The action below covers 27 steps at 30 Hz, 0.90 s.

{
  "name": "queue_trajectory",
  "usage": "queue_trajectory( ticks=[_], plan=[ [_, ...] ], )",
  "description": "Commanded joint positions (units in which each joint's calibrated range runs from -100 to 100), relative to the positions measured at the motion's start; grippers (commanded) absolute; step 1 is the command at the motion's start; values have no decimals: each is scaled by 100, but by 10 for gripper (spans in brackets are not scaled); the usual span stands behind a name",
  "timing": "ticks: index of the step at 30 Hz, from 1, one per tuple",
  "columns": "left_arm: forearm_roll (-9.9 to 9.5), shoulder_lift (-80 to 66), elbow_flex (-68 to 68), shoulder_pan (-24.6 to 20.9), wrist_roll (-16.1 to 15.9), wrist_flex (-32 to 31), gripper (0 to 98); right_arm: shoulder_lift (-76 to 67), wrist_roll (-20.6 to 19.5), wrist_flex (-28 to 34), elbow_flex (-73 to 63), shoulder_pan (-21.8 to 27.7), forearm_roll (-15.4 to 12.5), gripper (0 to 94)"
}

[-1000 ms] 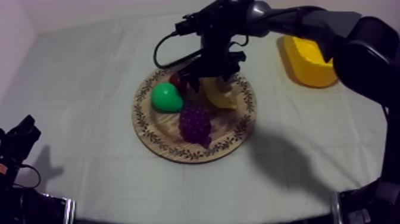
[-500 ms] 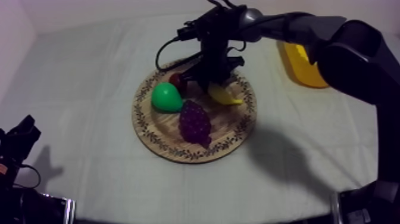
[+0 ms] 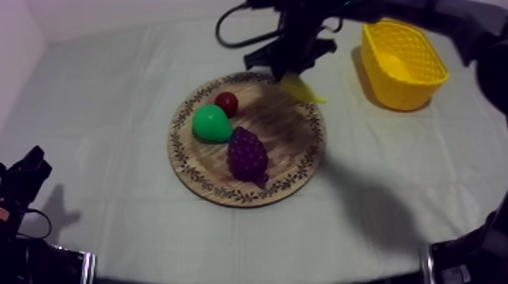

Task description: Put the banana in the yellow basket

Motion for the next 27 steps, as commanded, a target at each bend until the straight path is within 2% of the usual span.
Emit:
queue_trajectory(
  ticks=[1,13,27],
  plan=[
    [3,-5,-1,2,-1,0,1,-719,-4,-86,159,147,121,86],
    [3,-5,-1,2,-1,0,1,-2056,6,-610,817,1099,685,88],
    [3,-5,-1,2,0,0,1,-1847,74,-1012,1129,2170,975,85]
  ],
)
